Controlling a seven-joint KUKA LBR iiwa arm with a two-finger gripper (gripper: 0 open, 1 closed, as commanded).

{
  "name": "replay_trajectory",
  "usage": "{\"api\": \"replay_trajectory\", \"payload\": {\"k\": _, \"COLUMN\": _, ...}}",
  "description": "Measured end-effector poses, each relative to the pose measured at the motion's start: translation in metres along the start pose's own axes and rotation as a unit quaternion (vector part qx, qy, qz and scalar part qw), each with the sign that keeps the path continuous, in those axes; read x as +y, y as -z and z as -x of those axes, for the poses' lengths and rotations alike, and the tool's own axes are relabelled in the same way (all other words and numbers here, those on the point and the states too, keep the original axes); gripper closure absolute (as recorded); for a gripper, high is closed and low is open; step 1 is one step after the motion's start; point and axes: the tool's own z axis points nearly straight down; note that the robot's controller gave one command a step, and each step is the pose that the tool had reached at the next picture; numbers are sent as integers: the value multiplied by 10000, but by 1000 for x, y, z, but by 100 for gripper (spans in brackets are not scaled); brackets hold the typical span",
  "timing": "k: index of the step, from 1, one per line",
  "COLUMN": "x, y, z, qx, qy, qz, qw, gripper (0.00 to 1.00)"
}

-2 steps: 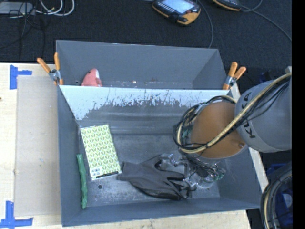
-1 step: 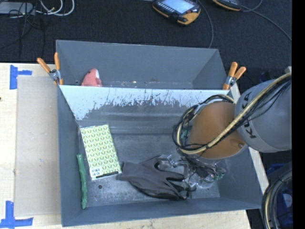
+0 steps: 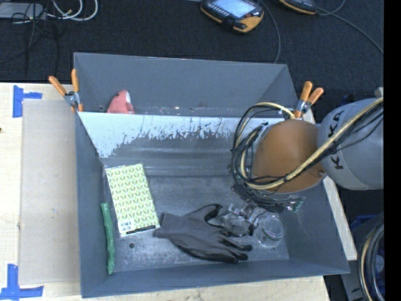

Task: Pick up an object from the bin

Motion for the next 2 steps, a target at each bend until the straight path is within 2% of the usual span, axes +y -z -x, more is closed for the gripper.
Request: {"api": "replay_trajectory", "payload": {"k": 2, "x": 0, "y": 0, "z": 0, "qx": -2, "qy": -12, "qz": 2, "qw": 10000, "gripper": 100}}
